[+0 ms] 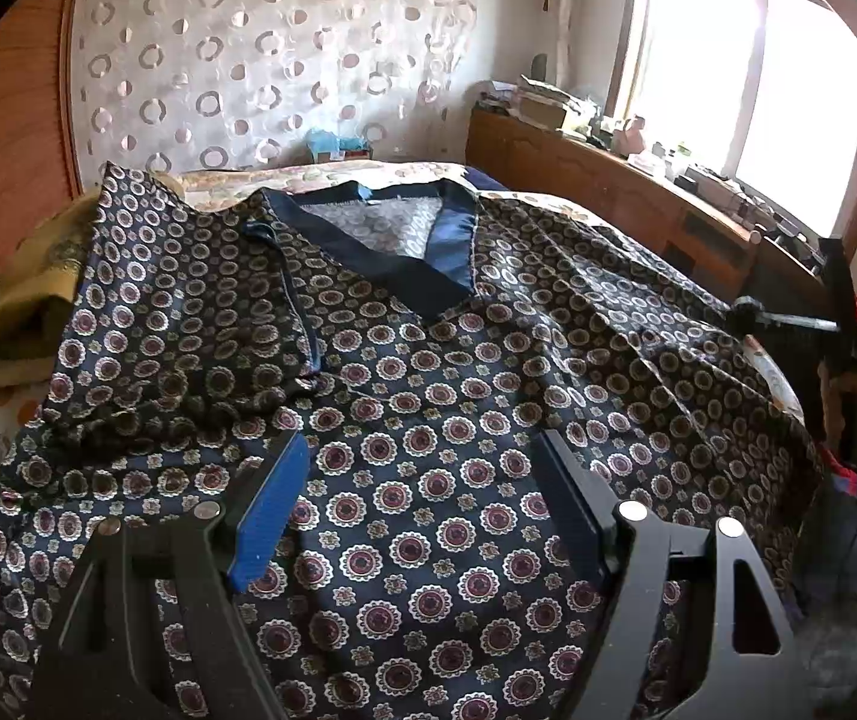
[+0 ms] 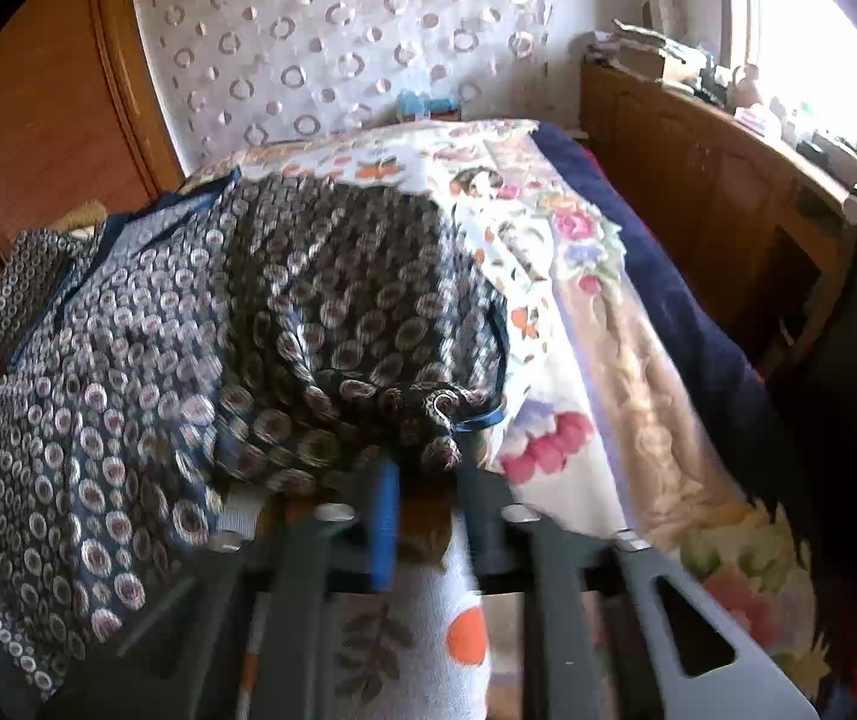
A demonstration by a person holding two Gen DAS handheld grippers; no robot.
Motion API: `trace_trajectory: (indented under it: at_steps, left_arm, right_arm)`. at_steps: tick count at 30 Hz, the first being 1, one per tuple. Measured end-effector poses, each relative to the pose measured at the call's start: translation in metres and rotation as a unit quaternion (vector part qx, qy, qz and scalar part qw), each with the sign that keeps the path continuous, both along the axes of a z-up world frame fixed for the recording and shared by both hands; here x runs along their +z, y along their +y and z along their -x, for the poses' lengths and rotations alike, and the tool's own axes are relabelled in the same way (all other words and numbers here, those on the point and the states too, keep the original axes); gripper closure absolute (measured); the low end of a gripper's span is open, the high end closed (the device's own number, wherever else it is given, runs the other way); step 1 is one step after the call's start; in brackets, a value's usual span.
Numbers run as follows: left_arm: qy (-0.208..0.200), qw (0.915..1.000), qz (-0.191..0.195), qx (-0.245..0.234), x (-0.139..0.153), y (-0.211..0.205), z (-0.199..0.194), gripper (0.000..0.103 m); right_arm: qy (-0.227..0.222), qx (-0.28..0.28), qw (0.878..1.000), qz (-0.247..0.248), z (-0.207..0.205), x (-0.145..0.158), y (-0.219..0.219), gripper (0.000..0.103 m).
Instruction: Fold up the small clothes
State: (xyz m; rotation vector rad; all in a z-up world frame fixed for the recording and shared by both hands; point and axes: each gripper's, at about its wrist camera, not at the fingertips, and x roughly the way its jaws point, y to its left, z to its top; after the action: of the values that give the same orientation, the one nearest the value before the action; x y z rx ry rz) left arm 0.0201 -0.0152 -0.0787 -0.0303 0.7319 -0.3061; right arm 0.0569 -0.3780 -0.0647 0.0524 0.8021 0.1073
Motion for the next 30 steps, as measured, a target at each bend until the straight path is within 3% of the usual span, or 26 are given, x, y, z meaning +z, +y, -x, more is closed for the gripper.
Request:
trace_trajectory:
  at_steps: [4, 10, 13, 15, 19, 21, 23, 30]
  left_arm:
    - [0.003, 1.0000, -0.001, -0.003, 0.001, -0.002, -0.004, 0.025]
    - [-0.004, 0.9998, -0.011, -0.014, 0.008, -0.006, -0.015, 0.023]
    - [-0.010, 0.9997, -0.013, -0.015, 0.014, -0.007, -0.021, 0.023]
    - [-0.013, 0.9998, -0.011, -0.014, 0.017, -0.005, -0.025, 0.015]
    - [-0.020, 0.9997, -0.004, -0.010, 0.024, -0.002, -0.031, 0.012]
    - [-0.021, 0.9997, -0.002, -0.009, 0.026, 0.000, -0.033, 0.012]
    - [-0.023, 0.9997, -0.004, -0.006, 0.028, 0.001, -0.035, 0.011]
    - [-0.027, 0.9993, -0.023, 0.007, 0.030, 0.001, -0.039, 0.011]
  right_arm:
    - [-0.046, 0.010, 0.999, -0.006, 0.002, 0.021, 0.010, 0.096]
    - [-0.092, 0.091, 0.992, -0.006, 0.007, 0.040, 0.063, 0.096]
    - [-0.082, 0.130, 0.988, -0.005, 0.009, 0.031, 0.090, 0.096]
    - [-0.068, 0.149, 0.986, -0.001, 0.008, 0.020, 0.107, 0.096]
    - [-0.030, 0.168, 0.985, -0.001, 0.008, -0.007, 0.120, 0.096]
    - [-0.015, 0.166, 0.986, 0.012, 0.002, -0.019, 0.122, 0.090]
    - [-0.011, 0.162, 0.987, 0.018, 0.003, -0.021, 0.119, 0.071]
    - [-0.064, 0.117, 0.991, 0.005, 0.014, 0.021, 0.093, 0.058]
